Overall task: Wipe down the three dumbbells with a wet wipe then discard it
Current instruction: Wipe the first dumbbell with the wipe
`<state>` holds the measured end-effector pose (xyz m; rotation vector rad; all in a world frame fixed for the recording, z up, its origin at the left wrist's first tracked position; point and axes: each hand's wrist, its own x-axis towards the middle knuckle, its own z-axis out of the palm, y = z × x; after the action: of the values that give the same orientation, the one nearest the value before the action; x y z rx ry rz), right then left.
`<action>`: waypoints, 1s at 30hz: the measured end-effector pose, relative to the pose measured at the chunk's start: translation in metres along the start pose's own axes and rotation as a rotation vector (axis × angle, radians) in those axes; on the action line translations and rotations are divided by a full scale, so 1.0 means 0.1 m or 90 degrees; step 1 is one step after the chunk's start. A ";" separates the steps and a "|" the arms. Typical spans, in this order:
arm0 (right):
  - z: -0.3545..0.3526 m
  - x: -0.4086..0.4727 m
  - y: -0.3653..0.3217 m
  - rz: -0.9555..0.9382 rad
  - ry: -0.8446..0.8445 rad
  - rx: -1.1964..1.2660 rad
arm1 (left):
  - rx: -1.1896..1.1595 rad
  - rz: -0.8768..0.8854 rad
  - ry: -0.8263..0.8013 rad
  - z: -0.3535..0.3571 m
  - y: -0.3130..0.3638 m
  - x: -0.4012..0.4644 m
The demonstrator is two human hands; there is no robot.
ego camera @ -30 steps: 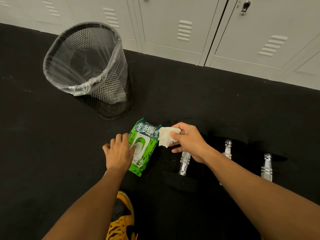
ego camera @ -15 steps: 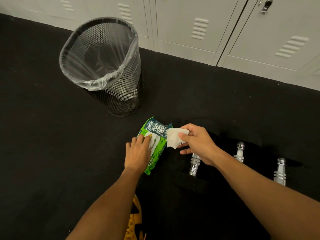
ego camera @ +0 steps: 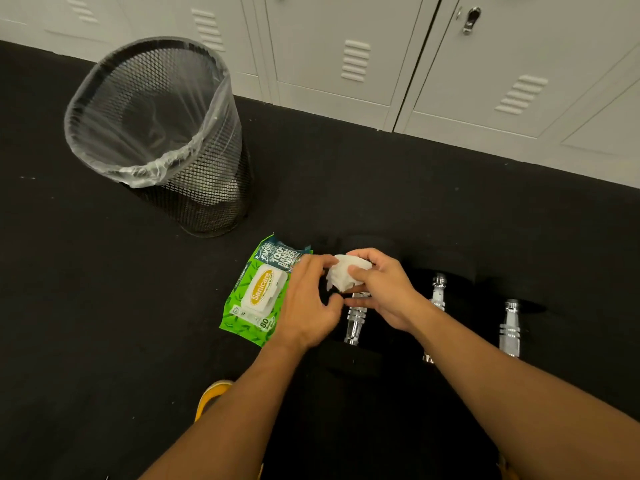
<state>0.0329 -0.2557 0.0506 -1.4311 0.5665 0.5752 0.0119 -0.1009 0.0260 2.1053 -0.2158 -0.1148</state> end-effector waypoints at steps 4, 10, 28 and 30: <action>-0.12 -0.04 -0.03 0.008 0.004 0.014 | 0.045 0.056 -0.045 0.06 0.09 -0.01; -0.27 -0.10 -0.02 0.048 -0.063 0.012 | 0.052 0.031 -0.053 0.14 0.12 0.06; -0.39 -0.07 0.05 0.006 -0.048 0.018 | -0.406 -0.363 -0.058 0.12 0.24 0.09; -0.39 -0.05 0.07 0.011 -0.036 0.047 | -0.393 -0.356 -0.059 0.14 0.25 0.08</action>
<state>0.0235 -0.2946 0.0468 -1.3375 0.5506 0.6013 0.0145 -0.1273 0.0403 1.4921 0.3272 -0.5408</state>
